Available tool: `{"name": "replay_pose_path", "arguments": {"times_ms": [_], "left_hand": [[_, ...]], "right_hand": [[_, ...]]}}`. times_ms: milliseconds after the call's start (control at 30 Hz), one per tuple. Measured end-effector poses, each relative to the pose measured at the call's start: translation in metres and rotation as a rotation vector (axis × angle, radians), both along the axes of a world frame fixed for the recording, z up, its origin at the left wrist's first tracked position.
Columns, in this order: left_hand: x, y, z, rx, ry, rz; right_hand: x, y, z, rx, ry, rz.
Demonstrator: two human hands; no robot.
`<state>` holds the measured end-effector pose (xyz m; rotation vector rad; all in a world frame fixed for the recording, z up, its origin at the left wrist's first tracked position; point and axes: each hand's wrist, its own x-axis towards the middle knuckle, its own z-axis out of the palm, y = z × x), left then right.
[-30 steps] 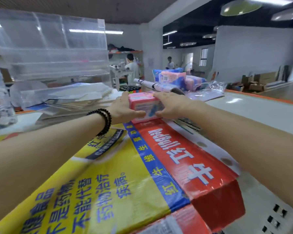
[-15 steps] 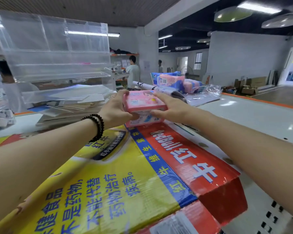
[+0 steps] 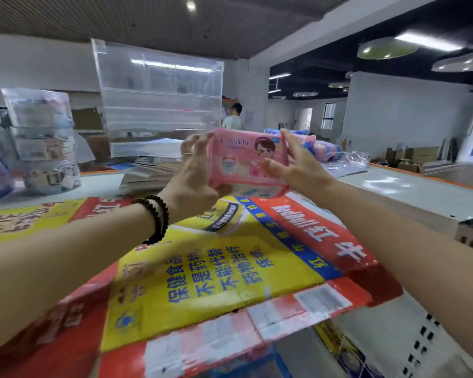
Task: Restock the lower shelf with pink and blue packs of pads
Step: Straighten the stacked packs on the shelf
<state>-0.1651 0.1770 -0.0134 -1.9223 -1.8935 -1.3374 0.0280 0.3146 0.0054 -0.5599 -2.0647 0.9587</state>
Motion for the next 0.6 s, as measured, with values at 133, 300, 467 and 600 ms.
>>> {"name": "replay_pose_path", "arguments": {"times_ms": [133, 300, 467, 600], "left_hand": [[0.013, -0.027, 0.012, -0.102, -0.300, -0.200], [0.032, -0.054, 0.014, -0.082, -0.363, -0.180], [0.048, -0.087, 0.021, -0.017, -0.356, -0.120], [0.075, -0.115, 0.024, 0.057, -0.348, -0.048]], "right_hand": [[0.003, -0.035, 0.003, 0.209, 0.007, -0.080], [0.014, -0.062, 0.001, 0.259, 0.047, -0.069], [0.024, -0.086, -0.005, 0.252, 0.122, -0.056], [0.040, -0.105, -0.010, 0.205, 0.162, 0.001]]}}
